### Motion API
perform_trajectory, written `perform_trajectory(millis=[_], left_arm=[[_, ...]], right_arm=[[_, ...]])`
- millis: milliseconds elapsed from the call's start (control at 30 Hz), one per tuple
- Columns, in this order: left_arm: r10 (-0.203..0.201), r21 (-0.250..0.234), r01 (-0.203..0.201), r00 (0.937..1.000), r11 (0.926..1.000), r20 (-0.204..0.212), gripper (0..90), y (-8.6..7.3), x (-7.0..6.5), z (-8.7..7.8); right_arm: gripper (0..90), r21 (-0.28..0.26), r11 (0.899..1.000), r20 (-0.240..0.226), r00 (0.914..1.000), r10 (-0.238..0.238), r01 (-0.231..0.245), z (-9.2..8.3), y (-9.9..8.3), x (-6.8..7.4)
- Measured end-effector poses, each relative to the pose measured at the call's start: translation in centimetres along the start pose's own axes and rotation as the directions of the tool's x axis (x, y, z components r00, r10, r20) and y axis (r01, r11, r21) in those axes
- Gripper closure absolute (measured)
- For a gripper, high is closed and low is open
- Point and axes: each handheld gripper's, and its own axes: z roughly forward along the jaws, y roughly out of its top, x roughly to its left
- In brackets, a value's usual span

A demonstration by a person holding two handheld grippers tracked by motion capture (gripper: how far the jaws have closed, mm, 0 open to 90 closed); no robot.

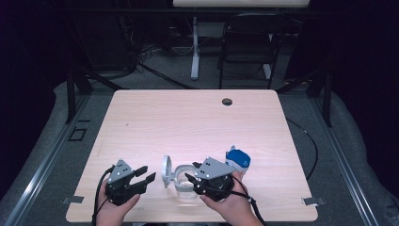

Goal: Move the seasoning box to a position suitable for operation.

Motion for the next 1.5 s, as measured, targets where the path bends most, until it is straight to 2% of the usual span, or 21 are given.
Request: perform_trajectory(millis=[133,233,567,700,933,1133,1200,1333,1500], left_arm=[[0.003,-0.006,-0.003,1.0,1.0,-0.007,57.3,0.0,0.1,-0.3],[0.003,-0.013,-0.003,0.9999,0.9999,-0.013,57.3,-0.1,0.2,-0.4],[-0.026,-0.029,0.026,0.9996,0.9993,-0.008,56.7,-0.1,0.9,-1.0],[-0.033,-0.042,0.032,0.9994,0.9986,-0.013,56.6,0.0,0.9,-1.1],[-0.037,-0.019,0.036,0.9993,0.9992,-0.011,56.5,-0.1,1.0,-0.9],[-0.045,-0.038,0.045,0.9988,0.9983,-0.018,56.4,0.1,1.1,-1.2],[-0.051,-0.045,0.05,0.9985,0.9978,-0.022,56.3,0.1,1.1,-1.4],[-0.037,-0.047,0.035,0.9989,0.9983,-0.03,55.8,0.1,1.2,-1.5],[-0.034,-0.054,0.032,0.9988,0.998,-0.036,55.8,0.2,1.3,-1.7]], right_arm=[[55.1,-0.008,1.0,0.021,0.9998,0.005,-0.004,-0.6,-0.3,-0.1],[54.0,-0.015,1.0,0.02,0.9994,0.027,-0.027,-0.8,-0.5,-0.3],[52.6,-0.021,0.999,0.043,0.9979,0.05,-0.049,-1.0,-0.9,-0.7],[52.3,-0.036,0.998,0.039,0.9975,0.059,-0.058,-1.1,-0.9,-0.8],[52.1,-0.044,0.996,0.026,0.997,0.073,-0.072,-0.5,-1.3,-1.2],[51.5,-0.04,0.996,0.01,0.9968,0.079,-0.079,0.0,-1.5,-1.3],[51.3,-0.043,0.996,0.01,0.9971,0.076,-0.075,-0.1,-1.5,-1.3],[51.0,-0.053,0.995,0.009,0.996,0.089,-0.088,-0.5,-1.6,-1.4],[50.8,-0.054,0.995,0.025,0.9965,0.08,-0.078,-1.3,-1.6,-1.5]])
